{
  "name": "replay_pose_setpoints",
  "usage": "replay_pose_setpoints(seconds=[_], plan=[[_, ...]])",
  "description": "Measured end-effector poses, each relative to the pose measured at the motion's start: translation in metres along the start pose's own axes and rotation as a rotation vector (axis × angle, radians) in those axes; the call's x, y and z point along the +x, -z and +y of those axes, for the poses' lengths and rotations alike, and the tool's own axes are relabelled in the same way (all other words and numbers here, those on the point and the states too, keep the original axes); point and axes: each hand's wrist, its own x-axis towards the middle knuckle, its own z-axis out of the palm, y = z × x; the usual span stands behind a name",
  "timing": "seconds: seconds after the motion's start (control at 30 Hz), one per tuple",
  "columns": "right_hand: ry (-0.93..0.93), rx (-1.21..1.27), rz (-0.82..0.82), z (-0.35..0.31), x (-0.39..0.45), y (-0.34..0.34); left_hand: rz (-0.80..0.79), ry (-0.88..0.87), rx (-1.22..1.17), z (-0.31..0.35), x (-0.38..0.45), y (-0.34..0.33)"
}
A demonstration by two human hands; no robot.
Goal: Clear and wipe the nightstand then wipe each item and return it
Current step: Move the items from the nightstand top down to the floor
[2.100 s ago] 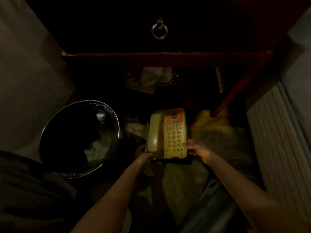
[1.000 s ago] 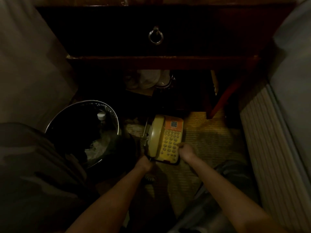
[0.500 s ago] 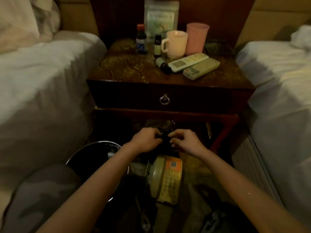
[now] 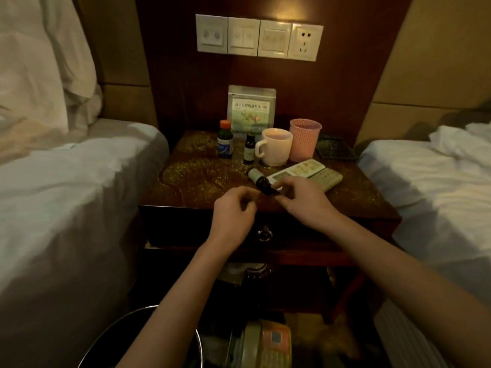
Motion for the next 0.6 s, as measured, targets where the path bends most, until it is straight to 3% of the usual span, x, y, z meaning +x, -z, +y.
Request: replay_pose_setpoints(seconds=[0.17,0.33,0.47,0.6], plan=[[-0.074,-0.345,0.084,-0.01,0.031,-0.019,-0.003,-0.075,0.058,0.006,0.007,0.0],[-0.061,-0.472,0.095,-0.01,0.044,-0.024,-0.029,0.051,0.085,-0.002,0.017,0.007],[-0.021,-0.39,0.128,-0.016,0.041,-0.014,-0.007,0.032,0.092,-0.008,0.017,0.009],[-0.03,-0.027,0.088,-0.026,0.027,0.005,0.031,-0.045,0.242,-0.011,0.015,0.013]])
